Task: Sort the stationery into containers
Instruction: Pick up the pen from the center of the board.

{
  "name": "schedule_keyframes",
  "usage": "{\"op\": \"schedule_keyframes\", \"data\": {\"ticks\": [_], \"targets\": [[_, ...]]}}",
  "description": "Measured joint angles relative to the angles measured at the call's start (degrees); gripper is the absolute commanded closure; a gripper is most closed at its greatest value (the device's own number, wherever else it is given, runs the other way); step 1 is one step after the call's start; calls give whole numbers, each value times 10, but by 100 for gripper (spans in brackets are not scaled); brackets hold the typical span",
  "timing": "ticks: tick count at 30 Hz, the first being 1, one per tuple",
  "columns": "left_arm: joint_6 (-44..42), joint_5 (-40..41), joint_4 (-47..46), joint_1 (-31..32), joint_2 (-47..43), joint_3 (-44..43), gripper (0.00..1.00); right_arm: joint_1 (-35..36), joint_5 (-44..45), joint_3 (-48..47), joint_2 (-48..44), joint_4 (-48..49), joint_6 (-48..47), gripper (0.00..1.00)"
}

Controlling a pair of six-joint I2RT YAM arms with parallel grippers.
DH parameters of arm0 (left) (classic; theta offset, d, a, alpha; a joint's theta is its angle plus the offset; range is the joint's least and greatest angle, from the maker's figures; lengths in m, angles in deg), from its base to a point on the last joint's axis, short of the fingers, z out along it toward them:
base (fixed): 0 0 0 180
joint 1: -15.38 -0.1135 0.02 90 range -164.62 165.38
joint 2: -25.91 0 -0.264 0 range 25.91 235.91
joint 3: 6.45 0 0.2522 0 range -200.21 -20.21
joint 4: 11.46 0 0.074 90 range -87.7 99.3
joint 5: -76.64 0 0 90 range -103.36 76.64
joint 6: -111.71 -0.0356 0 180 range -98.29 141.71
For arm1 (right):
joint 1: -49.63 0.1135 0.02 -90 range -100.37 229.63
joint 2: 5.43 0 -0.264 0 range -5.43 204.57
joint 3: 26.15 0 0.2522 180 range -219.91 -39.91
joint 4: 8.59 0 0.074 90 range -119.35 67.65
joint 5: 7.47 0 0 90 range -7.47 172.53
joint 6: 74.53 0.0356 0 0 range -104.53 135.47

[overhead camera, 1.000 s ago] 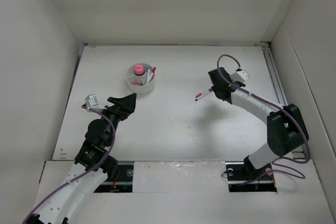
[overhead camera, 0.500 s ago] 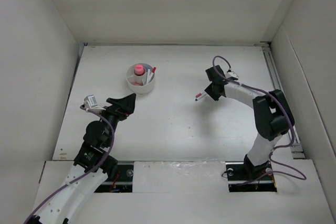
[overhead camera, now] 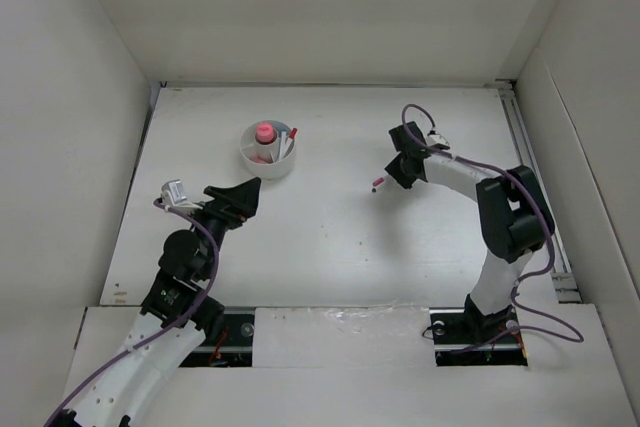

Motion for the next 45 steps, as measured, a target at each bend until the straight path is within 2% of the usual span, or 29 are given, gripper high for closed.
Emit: {"op": "schedule_keyframes", "data": {"ticks": [6,15,17,21,31,33,34,35,38,44,45], "targets": [[0,-4,-2,0,5,0,0,0,12,-27,23,-14,-1,70],[0,-4,-2,0,5,0,0,2,25,-42,33,-52,-5,75],[0,-4,-1,0,4,0,0,6,27,-51,39,-60,-9,79],[0,-3,3,0,-1,0,0,29,27,-75,55,-70,-21,85],[0,0,10,0,-4,0,0,113,6,-56,38,-66,-31,85],[0,0,10,0,-4,0,0,125,3,-41,26,-69,-31,79],[0,0,11,0,-4,0,0,129,2,-37,22,-72,-31,74],[0,0,11,0,-4,0,0,132,2,-34,20,-73,-31,61],[0,0,11,0,-4,0,0,132,5,-33,19,-79,-31,49],[0,0,11,0,-4,0,0,113,8,-49,38,-81,-43,48],[0,0,11,0,-4,0,0,110,8,-54,42,-80,-45,52]]}}
